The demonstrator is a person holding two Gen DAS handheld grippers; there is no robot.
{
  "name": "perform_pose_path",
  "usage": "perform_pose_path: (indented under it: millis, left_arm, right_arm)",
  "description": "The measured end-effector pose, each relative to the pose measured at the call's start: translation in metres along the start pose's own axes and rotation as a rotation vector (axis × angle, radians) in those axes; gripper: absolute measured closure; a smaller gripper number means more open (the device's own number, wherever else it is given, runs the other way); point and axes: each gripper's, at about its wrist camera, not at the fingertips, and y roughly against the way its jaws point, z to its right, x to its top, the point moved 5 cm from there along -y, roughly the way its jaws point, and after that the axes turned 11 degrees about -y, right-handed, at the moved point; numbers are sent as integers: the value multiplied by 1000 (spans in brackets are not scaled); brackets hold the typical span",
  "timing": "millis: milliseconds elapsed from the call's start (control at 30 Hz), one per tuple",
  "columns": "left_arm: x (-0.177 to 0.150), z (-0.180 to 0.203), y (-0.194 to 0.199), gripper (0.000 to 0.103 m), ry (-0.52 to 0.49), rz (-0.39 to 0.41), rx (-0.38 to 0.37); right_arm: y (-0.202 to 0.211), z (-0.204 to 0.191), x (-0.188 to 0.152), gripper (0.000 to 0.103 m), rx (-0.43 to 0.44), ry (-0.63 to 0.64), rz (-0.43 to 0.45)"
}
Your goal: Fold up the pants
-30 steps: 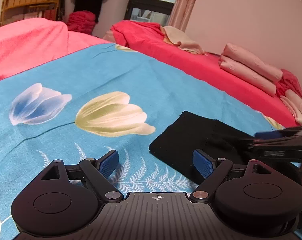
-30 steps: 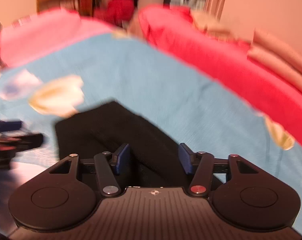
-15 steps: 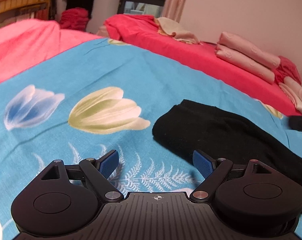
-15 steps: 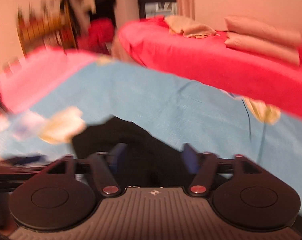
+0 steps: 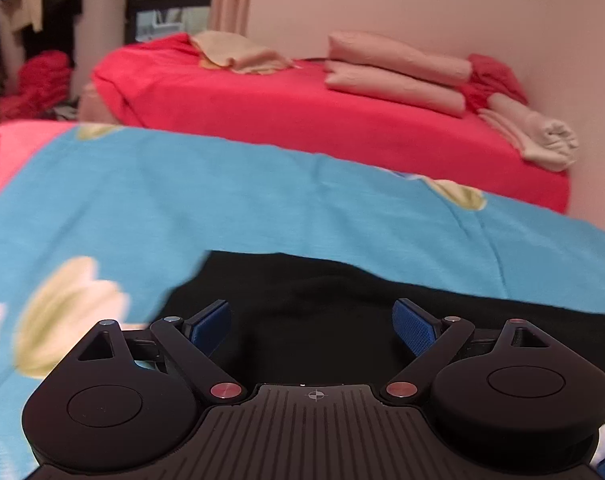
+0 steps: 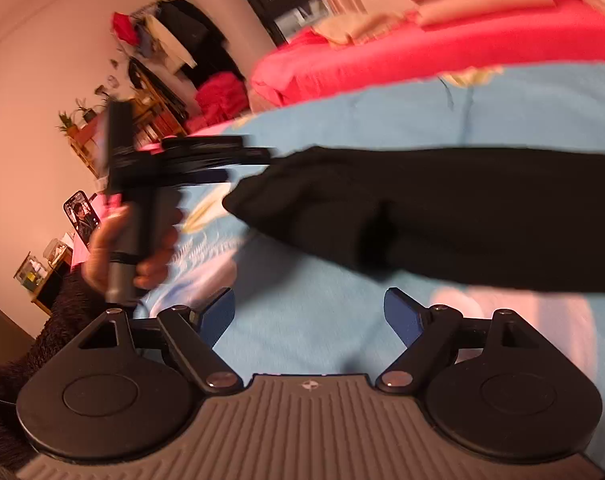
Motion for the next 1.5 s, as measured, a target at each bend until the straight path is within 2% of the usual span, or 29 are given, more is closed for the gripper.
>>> perform_pose_path:
  millis: [67, 100, 133, 200, 233, 267, 300, 333, 400, 433, 567, 667, 767, 800, 833, 867, 933, 967, 1000, 1033, 1067, 1100, 1133, 1167, 1233, 1300, 1367, 1433, 1500]
  left_arm:
    - [-13, -3, -29, 0, 69, -28, -32]
    - [-24, -7, -41, 0, 80, -23, -15]
    - [-33, -6, -44, 0, 55, 25, -8]
    - [-27, -3, -36, 0, 31, 40, -3]
    - [-26, -2, -34, 0, 15, 62, 7]
    - [-28, -4, -38, 0, 22, 39, 38]
    - [-29, -7, -43, 0, 38, 9, 48]
    - [-28, -9, -43, 0, 50, 17, 38]
    - [-28, -13, -42, 0, 66, 23, 28]
    - [-28, -12, -42, 0, 63, 24, 30]
    - [-26, -9, -42, 0, 43, 20, 44]
    - [-26, -10, -42, 0, 46, 21, 42]
    - [-28, -9, -41, 0, 43, 22, 44]
    - [-27, -9, -41, 0, 42, 21, 44]
    - [-27, -9, -41, 0, 41, 21, 43]
    - [-27, -9, -41, 0, 38, 20, 44]
    - [-27, -8, -41, 0, 35, 19, 47]
    - [-27, -9, -41, 0, 35, 18, 47]
    - [-27, -9, -41, 0, 36, 19, 47]
    - [-27, -8, -41, 0, 35, 19, 47]
    - [-27, -8, -41, 0, 35, 18, 48]
    - [-27, -8, -41, 0, 34, 19, 48]
    - [-27, -9, -41, 0, 34, 19, 48]
    - [-27, -9, -41, 0, 34, 19, 49]
    - [-27, -9, -41, 0, 34, 18, 48]
    - [-27, -8, -41, 0, 35, 19, 48]
    - [-27, -8, -41, 0, 35, 19, 48]
    - [-27, -8, -41, 0, 34, 19, 48]
    - [-27, -8, -41, 0, 35, 20, 47]
  right_arm:
    - [-23, 2, 2, 23, -26, -14, -45]
    - [-29, 6, 5, 28, -71, 1, -35]
    - [-30, 12, 9, 29, -128, 19, 2]
    - [-22, 33, 24, 30, -215, -32, 106]
    - [-15, 46, 31, 39, -261, -65, 177]
    - [-8, 54, 34, 46, -293, -88, 237]
    - [-3, 58, 33, 45, -277, -119, 250]
    - [0, 54, 29, 39, -209, -127, 228]
    - [-3, 30, 14, 37, -42, -49, 156]
    - [-7, 17, 7, 36, 1, 4, 116]
    - [-42, -8, -1, 36, -58, 187, 18]
    - [-65, 4, 18, 38, -94, 177, 61]
    - [-73, 15, 31, 37, -9, 40, 96]
    - [-74, 13, 30, 37, 86, 2, 44]
    - [-79, 6, 22, 31, 189, 18, -69]
    - [-81, -3, 14, 30, 198, 89, -116]
    - [-76, -13, 12, 37, 111, 269, -54]
    - [-75, -6, 22, 37, 95, 229, -19]
    - [-73, 9, 34, 37, 83, 115, 26]
    - [-75, 26, 45, 47, 56, -21, 55]
    - [-78, 35, 47, 51, 46, -93, 39]
    - [-80, 28, 39, 49, 62, -45, -5]
    - [-82, 12, 25, 38, 82, 73, -75]
    - [-77, -6, 10, 35, 45, 231, -84]
    - [-62, -24, -4, 40, -48, 450, -65]
    - [-40, -16, 7, 42, -46, 420, -62]
    - [-9, 5, 32, 41, -97, 381, 42]
    - [14, 32, 53, 40, -231, 356, 149]
    - [15, 54, 73, 45, -370, 369, 155]
